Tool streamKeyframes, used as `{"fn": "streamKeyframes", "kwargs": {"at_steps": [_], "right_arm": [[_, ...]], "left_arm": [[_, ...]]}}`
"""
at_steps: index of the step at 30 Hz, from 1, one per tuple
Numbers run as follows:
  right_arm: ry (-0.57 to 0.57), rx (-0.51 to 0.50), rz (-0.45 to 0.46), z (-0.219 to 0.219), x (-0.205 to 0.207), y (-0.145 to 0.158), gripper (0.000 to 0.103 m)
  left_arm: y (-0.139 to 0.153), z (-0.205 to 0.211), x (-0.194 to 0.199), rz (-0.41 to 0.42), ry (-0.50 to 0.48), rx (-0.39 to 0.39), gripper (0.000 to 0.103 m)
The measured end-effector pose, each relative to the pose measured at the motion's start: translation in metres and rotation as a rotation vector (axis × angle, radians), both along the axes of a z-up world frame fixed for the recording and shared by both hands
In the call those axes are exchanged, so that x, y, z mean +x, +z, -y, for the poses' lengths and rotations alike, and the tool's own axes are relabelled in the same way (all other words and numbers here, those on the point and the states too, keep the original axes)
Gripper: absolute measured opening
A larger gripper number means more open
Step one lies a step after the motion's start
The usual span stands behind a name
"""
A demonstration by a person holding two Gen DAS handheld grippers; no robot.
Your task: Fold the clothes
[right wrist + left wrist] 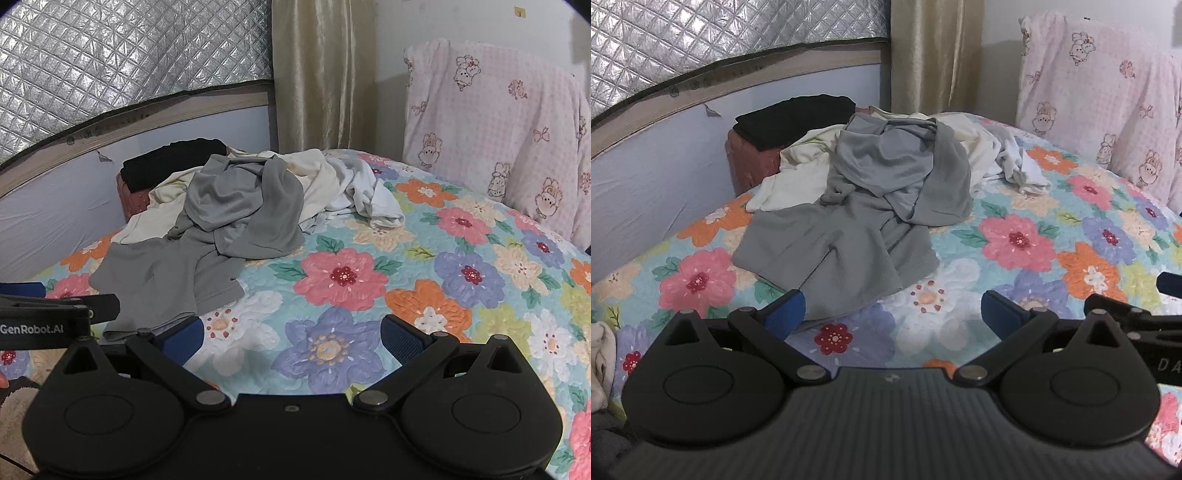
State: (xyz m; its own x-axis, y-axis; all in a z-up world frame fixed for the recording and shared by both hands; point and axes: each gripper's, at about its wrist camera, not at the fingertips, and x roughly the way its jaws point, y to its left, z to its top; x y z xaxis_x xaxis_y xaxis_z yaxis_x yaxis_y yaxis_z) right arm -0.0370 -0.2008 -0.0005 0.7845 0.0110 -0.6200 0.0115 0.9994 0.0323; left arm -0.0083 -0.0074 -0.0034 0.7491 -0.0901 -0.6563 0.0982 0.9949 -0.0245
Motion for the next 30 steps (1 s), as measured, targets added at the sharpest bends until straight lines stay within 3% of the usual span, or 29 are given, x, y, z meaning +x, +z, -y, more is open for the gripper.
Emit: {"fn": "streamKeyframes", "kwargs": {"at_steps": [10, 17, 21, 24, 30], "right_arm": [[0.025, -0.031, -0.001, -0.007, -0.001, 0.000, 0.103], [0.052, -0.028, 0.020, -0.009, -0.001, -0.002, 0.103], [0.141, 0.039, 0.052, -0.010, 0.006, -0.013, 0.102], [0.274, 0.098, -0.019, -0.017, 0.024, -0.029, 0.090], [0.417, 0.089, -0.097, -0.041, 0.098, -0.029, 0.089]], "left_arm": [[-0.005, 0.001, 0.005, -0.007, 0.017, 0.053, 0.103], [-0.010, -0.005, 0.008, -0.019, 0.004, 0.033, 0.103], [-0.029, -0.022, 0.024, -0.072, 0.016, 0.002, 0.103], [-0.043, -0.047, 0.040, -0.088, 0.073, -0.001, 0.103], [-0.034, -0.095, 0.095, -0.099, 0.178, -0.168, 0.101]]}}
